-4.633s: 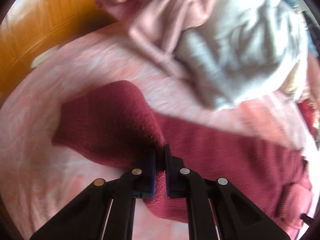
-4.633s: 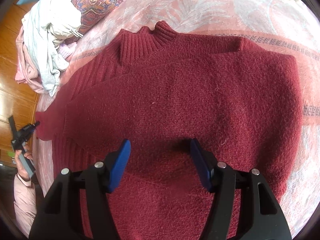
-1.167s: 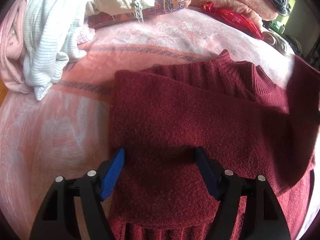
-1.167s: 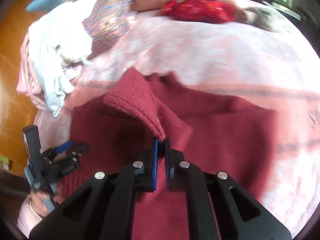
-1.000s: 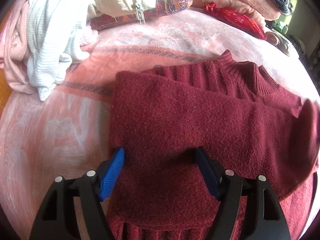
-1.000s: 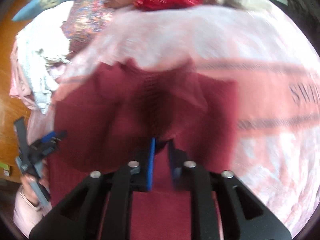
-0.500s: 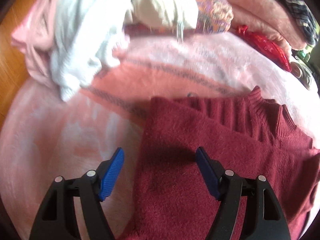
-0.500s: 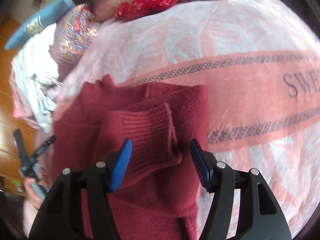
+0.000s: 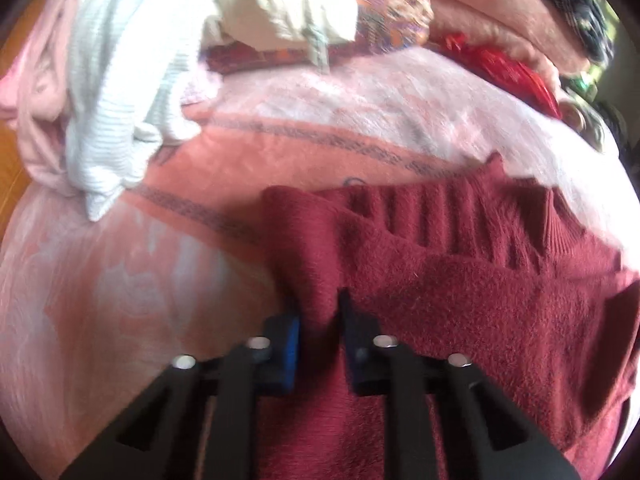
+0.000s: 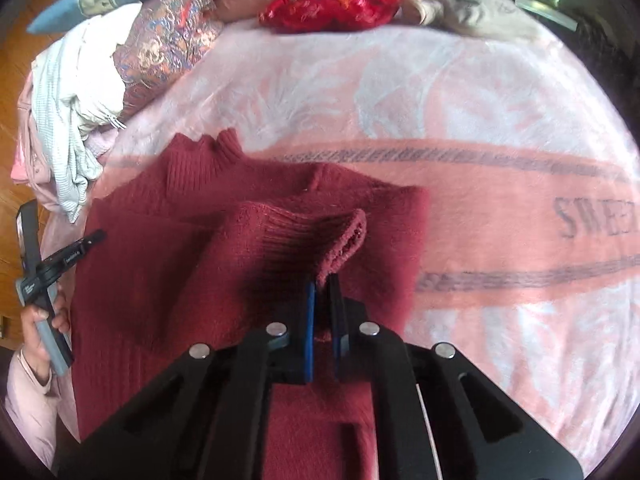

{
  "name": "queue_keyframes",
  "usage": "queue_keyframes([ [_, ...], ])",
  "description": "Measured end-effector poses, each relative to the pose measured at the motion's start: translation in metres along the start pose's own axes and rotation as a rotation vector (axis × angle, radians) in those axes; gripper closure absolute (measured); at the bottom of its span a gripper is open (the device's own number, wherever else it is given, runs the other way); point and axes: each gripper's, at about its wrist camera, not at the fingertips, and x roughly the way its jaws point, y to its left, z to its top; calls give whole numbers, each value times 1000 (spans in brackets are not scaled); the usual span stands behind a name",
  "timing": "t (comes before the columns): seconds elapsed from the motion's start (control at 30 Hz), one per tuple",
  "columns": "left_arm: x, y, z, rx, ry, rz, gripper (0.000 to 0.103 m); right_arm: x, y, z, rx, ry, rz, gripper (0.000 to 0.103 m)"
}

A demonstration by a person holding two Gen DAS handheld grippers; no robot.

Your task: Fold small clothes

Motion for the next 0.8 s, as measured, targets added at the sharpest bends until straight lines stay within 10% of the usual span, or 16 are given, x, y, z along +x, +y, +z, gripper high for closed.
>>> queue_keyframes([
  [0.23, 2, 4, -1, -13, -10, 29, 87, 41, -31, -20, 76, 129, -11, 97],
  [0.53, -28, -7, 0, -3, -47, 28, 64, 2, -11, 2, 19, -3, -8, 83],
  [0.8, -11, -32, -13, 122, 2, 15, 59, 43, -7, 8, 30, 70, -33, 90],
])
